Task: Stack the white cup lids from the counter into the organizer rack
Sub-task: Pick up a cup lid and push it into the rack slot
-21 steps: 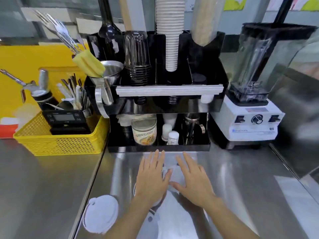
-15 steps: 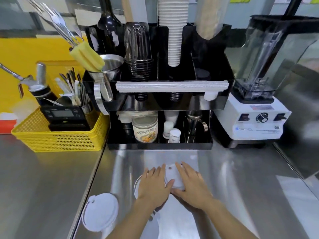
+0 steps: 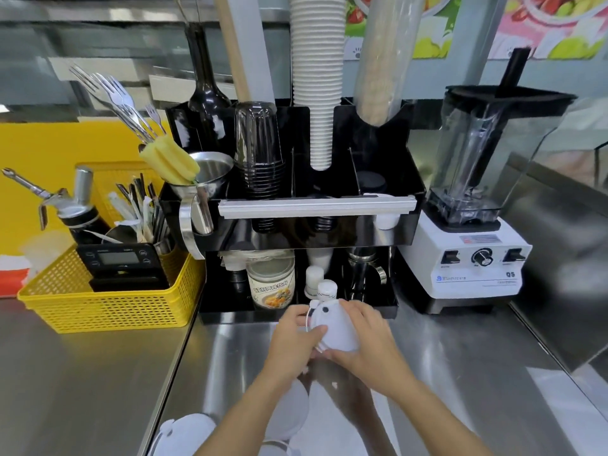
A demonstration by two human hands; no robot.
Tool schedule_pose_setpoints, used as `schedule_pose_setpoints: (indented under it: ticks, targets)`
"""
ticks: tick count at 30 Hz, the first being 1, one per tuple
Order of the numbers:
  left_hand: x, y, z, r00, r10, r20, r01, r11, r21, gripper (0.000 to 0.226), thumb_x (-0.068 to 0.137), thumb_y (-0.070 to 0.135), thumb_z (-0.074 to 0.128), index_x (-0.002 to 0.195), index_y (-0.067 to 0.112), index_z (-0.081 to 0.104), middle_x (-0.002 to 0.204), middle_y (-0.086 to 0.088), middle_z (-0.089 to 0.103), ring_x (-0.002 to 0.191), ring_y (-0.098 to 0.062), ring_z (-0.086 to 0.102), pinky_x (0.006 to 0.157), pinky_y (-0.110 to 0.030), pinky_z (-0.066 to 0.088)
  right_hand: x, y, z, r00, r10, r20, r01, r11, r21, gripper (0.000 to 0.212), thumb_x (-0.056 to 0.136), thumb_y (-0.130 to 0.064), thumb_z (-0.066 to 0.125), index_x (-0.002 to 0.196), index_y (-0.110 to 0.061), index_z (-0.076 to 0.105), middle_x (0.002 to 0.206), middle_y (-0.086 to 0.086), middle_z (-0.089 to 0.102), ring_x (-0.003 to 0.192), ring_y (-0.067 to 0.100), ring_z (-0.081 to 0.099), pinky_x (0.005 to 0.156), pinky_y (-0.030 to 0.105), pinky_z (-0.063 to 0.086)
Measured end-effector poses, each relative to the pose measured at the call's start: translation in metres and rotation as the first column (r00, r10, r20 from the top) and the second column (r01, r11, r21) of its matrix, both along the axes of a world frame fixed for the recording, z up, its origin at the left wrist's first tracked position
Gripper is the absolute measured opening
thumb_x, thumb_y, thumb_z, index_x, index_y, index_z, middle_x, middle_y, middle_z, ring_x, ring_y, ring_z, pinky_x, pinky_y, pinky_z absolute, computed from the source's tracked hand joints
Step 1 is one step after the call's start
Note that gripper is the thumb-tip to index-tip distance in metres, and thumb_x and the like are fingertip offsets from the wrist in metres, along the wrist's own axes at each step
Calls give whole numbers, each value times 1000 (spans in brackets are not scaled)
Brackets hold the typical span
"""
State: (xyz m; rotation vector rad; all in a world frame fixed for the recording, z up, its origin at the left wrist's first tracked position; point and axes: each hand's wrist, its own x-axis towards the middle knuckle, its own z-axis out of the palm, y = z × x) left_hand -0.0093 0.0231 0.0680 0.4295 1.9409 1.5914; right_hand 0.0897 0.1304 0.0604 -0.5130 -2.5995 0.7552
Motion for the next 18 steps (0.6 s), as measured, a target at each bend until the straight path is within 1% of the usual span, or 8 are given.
schedule_pose_setpoints:
  ticks: [2,4,6,8,9,12,15,18]
  targets:
    - [-3,7,24,999,5,47,-9,997,80,23,83,0,63,95,19,58,98,-9,60,90,-32,64,78,-52,58,-1,5,24,998,6,-69,-4,999,39,83,64,-66,49,135,-25,35,134,-8,38,122,12,32,96,22,22]
    - [-5,12,50,1000,-19,18,17,990,143,22,84,0,62,99,17,60,103,-11,61,92,-29,64,77,-48,59,0,11,46,992,14,-122,-5,997,75,82,67,-67,47,136,-25,33,137,-11,31,123,4,24,99,22,18]
    - [-6,18,76,998,-33,-48,42,981,191,23,85,2,62,99,19,61,103,-8,63,93,-26,66,77,-45,59,0,20,66,987,17,-159,2,993,117,83,69,-66,46,138,-22,33,143,-4,28,125,3,18,103,22,15]
    - [-5,23,99,992,-47,-113,70,975,212,24,84,2,62,95,24,61,99,-4,64,91,-25,66,76,-45,60,-1,26,85,984,19,-177,9,988,156,81,71,-64,47,137,-20,35,145,1,29,128,6,20,104,22,13]
    - [-6,26,112,989,-58,-133,89,968,236,23,84,2,62,95,22,61,99,-4,63,88,-24,66,73,-43,60,0,30,97,981,13,-194,24,982,187,81,71,-64,46,136,-19,37,145,3,31,130,11,23,104,23,13]
    - [-7,36,142,974,-86,-211,142,953,268,23,85,2,61,98,21,61,101,-4,62,88,-21,66,64,-32,59,-3,42,130,976,-8,-216,65,964,258,80,69,-63,46,133,-14,43,139,9,40,125,24,34,101,30,19]
    - [-14,53,171,953,-112,-281,190,945,267,20,85,4,61,94,22,59,104,-6,61,93,-23,65,68,-32,60,-8,60,160,975,-30,-219,98,948,303,85,66,-61,46,133,-10,43,135,15,44,124,31,38,99,30,21]
    - [-23,73,195,917,-106,-385,201,955,216,19,86,9,62,104,16,59,112,-8,62,99,-24,64,80,-38,58,-15,82,190,982,-31,-185,92,940,328,84,64,-60,47,134,-14,41,131,12,45,122,26,37,96,25,22]
